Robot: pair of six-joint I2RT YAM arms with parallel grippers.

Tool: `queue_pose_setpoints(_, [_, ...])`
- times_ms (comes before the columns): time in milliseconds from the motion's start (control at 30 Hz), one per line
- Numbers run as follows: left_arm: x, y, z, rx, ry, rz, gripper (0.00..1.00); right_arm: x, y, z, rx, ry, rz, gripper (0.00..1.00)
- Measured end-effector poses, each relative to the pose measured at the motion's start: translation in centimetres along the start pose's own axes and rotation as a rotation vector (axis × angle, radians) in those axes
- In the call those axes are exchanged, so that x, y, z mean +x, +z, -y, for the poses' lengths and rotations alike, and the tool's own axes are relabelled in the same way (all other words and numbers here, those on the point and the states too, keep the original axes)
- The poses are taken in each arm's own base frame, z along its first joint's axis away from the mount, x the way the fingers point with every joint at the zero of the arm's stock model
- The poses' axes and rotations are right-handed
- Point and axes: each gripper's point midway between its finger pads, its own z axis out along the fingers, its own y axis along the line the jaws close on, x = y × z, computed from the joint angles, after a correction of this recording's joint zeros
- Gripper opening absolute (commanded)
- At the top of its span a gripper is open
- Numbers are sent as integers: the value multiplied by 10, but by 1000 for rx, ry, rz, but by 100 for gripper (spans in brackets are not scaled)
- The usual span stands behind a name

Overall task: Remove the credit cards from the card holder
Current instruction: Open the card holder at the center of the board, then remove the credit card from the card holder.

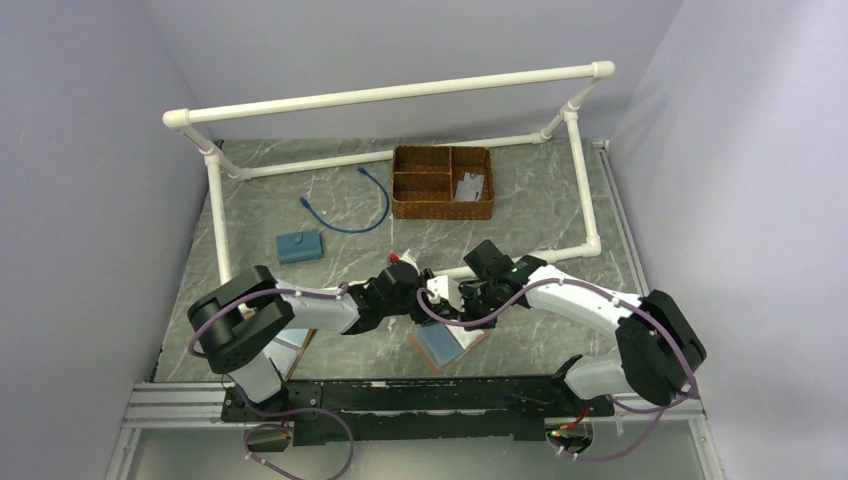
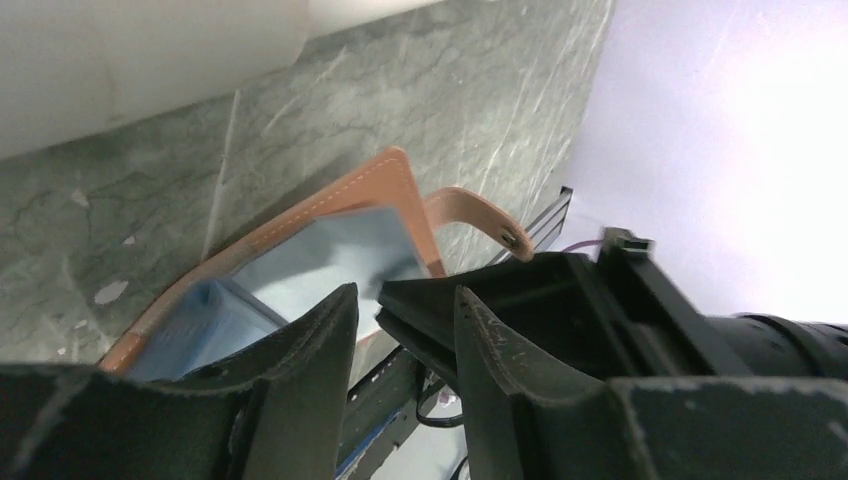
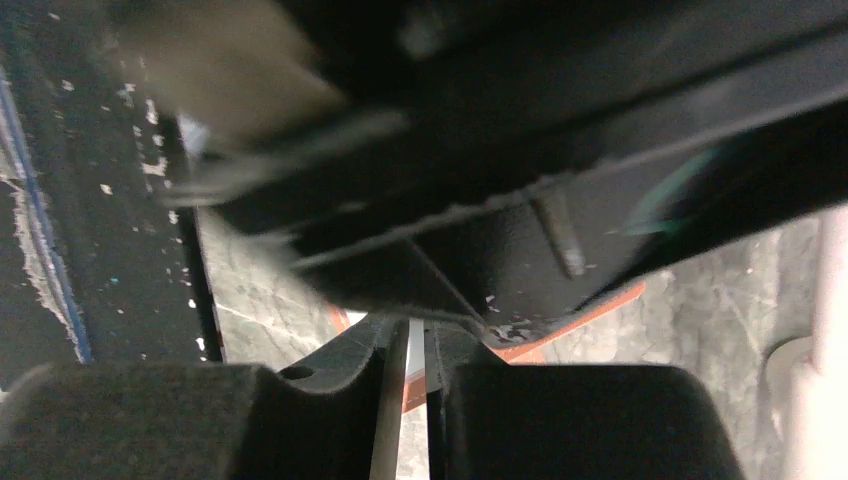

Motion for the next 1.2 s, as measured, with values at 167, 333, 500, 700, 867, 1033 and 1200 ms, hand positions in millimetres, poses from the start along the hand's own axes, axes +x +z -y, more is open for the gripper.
queue_pose_setpoints(167, [-6,-16,1,-4,5,41,49,8,6,10,35,40,-43,12])
queue_pose_setpoints(333, [-4,-39,-4,-3,5,58,48,10,4,13,47,64,-44,12])
queue_pose_setpoints(500, [7,-51,-9,-12,10,49,48,13,5,14,43,88,-48,12])
queue_pose_setpoints(700, [20,-53,-21,-60,20,15,50,13,7,13,33,102,-49,12])
queue_pose_setpoints(867, [22,-54,-30,-124,16,3,51,12,7,12,28,108,-44,12])
queue_pose_setpoints(1033, [24,-56,-22,-165,20,-11,51,11,7,12,28,108,-42,12])
queue_pose_setpoints(1200, [25,-51,-21,-199,23,-24,51,11,7,12,25,110,-44,12])
